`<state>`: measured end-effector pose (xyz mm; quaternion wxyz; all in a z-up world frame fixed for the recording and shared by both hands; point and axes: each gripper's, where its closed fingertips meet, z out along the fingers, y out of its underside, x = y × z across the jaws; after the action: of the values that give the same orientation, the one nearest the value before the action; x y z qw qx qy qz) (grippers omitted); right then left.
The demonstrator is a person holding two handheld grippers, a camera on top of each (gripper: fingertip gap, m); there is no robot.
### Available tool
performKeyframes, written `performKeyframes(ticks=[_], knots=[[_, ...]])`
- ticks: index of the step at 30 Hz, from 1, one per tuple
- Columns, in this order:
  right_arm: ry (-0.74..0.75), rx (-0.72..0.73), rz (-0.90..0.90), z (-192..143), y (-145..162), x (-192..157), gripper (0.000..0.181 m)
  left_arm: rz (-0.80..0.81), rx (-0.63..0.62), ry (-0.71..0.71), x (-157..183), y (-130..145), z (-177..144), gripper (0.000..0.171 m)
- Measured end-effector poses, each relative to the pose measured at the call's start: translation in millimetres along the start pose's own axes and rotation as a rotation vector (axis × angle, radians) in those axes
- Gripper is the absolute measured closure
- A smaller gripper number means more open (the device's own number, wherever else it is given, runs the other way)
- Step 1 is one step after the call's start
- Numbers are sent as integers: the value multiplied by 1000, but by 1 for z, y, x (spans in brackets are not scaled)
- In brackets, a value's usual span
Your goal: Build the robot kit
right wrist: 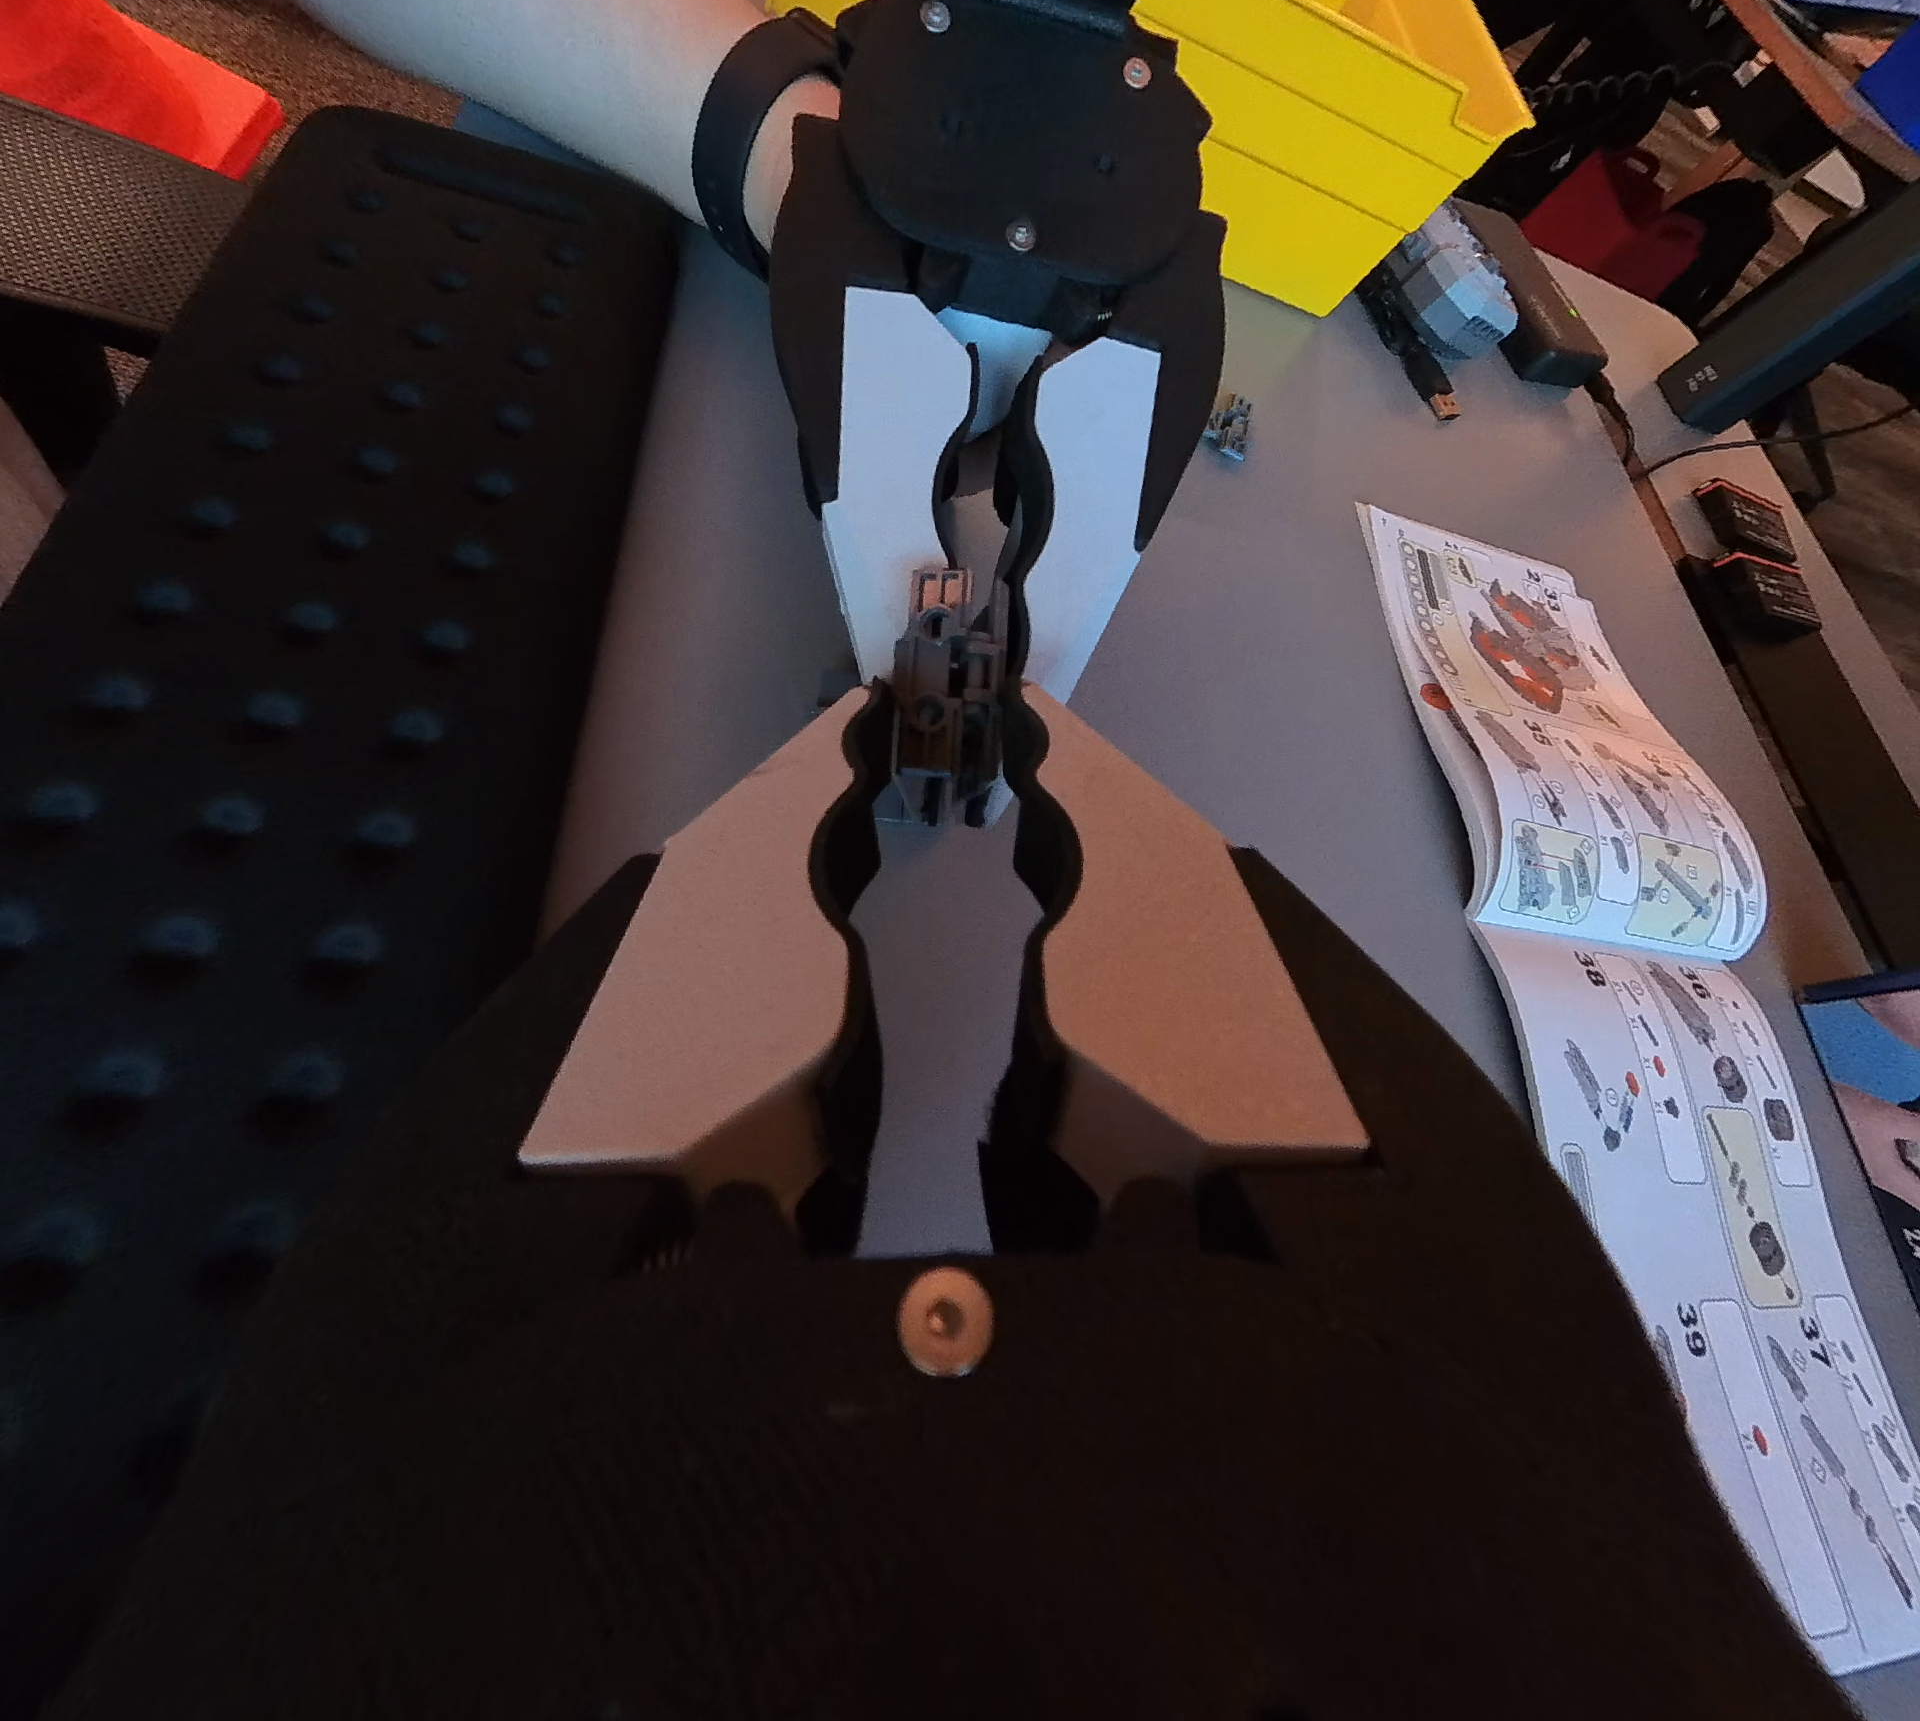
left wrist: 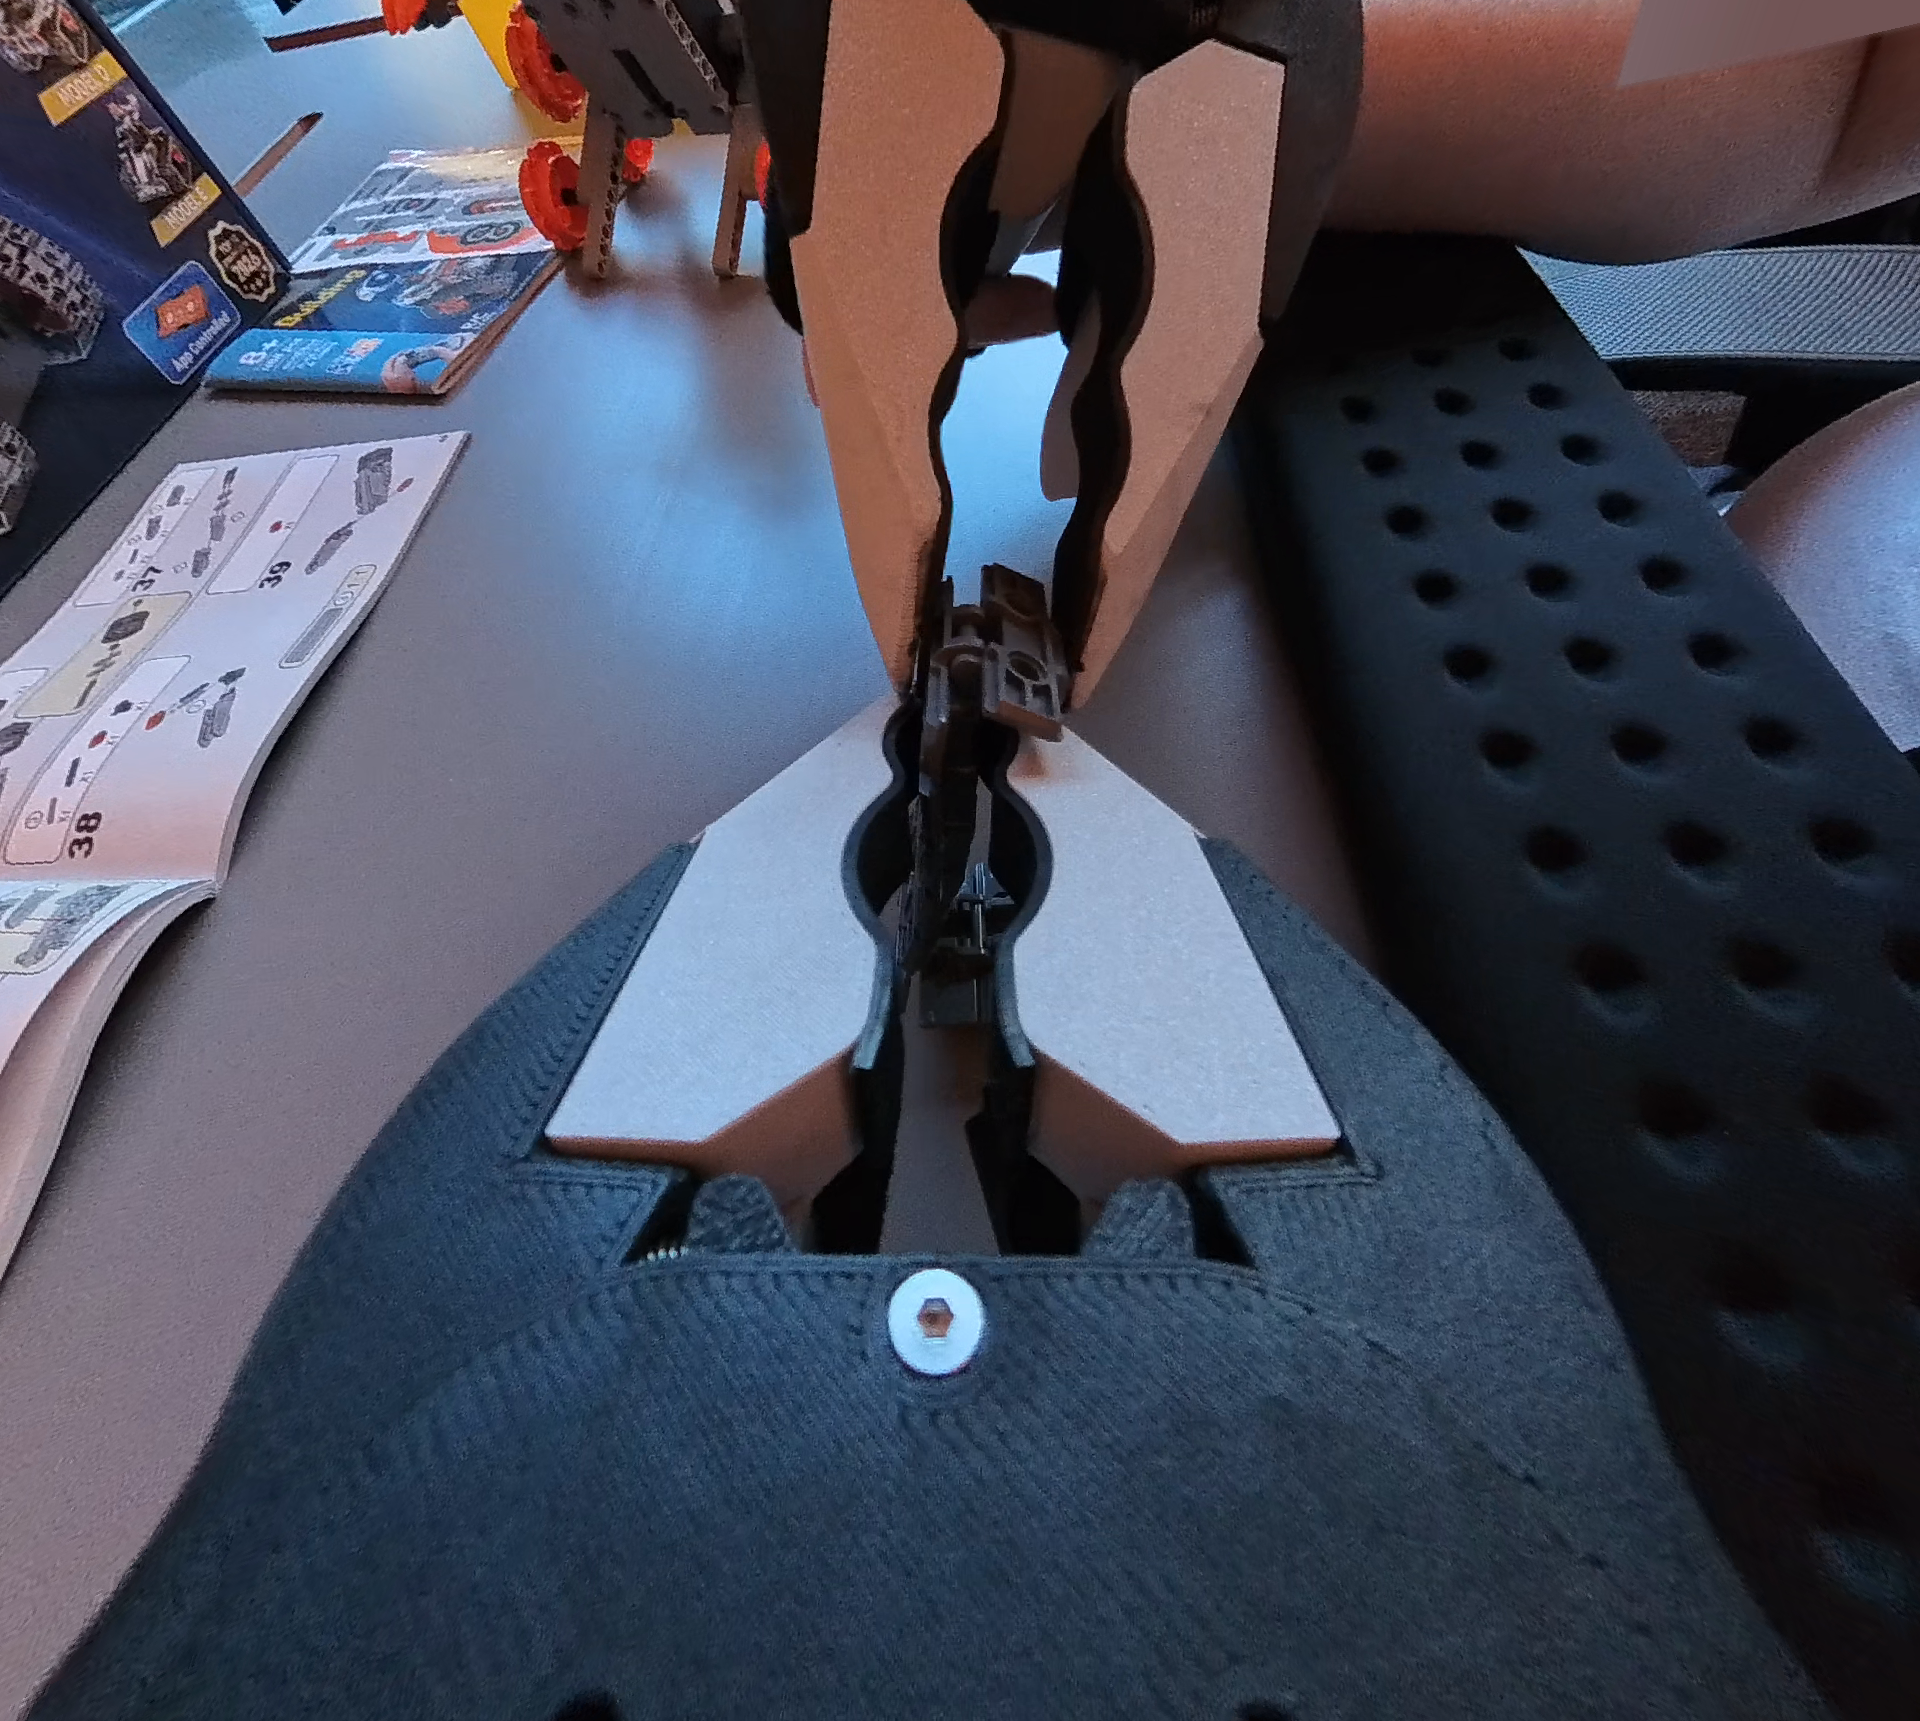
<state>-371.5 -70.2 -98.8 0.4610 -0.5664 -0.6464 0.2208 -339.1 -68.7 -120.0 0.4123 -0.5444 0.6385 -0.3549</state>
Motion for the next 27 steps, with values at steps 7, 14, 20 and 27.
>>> performKeyframes(ticks=[7,14,20,27], knots=[[14,-30,-11,0,1,0,163,2,-4,-2,-1,0,0,165],[-5,-1,73,2,-4,2,158,-14,-2,-10,-3,0,0,165],[-18,11,111,5,-6,3,160,-29,0,-17,-6,0,-1,165],[5,-30,31,4,-5,0,162,-11,-5,-20,-5,1,0,164]])
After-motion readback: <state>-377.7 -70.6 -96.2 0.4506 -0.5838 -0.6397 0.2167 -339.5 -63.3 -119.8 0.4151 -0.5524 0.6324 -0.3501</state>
